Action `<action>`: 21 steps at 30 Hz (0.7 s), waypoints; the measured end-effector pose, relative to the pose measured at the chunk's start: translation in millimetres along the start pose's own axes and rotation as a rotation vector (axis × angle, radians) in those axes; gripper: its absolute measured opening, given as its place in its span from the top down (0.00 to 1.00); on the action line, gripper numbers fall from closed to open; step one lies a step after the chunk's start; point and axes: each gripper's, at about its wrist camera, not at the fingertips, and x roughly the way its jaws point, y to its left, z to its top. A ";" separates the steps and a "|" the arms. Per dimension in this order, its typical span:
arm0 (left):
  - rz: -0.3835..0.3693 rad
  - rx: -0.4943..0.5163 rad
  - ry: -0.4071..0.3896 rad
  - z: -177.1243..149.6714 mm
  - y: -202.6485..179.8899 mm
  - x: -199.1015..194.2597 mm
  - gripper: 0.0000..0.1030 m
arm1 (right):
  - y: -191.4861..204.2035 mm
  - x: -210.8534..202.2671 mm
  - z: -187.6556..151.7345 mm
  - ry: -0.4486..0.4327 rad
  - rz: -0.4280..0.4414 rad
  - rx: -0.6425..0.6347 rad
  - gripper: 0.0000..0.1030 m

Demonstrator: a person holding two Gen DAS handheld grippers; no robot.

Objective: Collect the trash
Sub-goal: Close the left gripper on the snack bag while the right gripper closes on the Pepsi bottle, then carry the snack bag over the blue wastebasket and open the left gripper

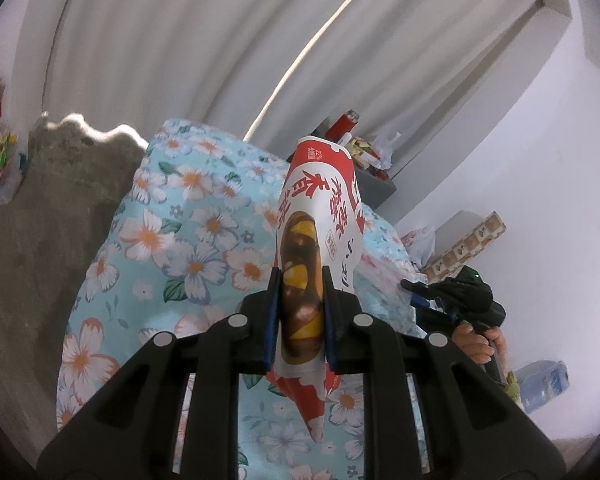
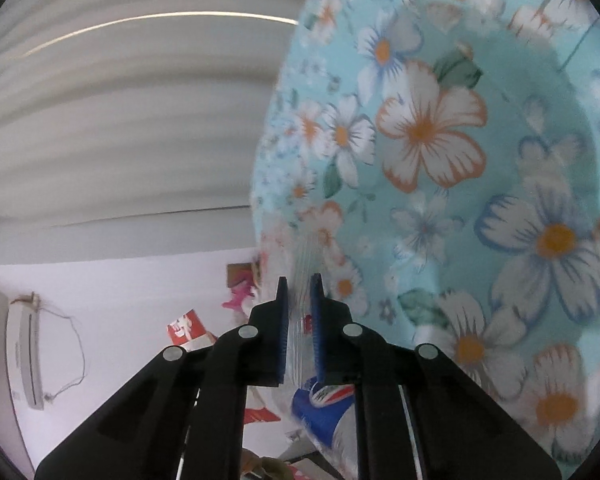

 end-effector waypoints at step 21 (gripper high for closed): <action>-0.085 0.240 -0.041 -7.0 -100.3 1.1 0.84 | -8.7 -153.7 -65.7 -0.234 0.223 -0.069 0.90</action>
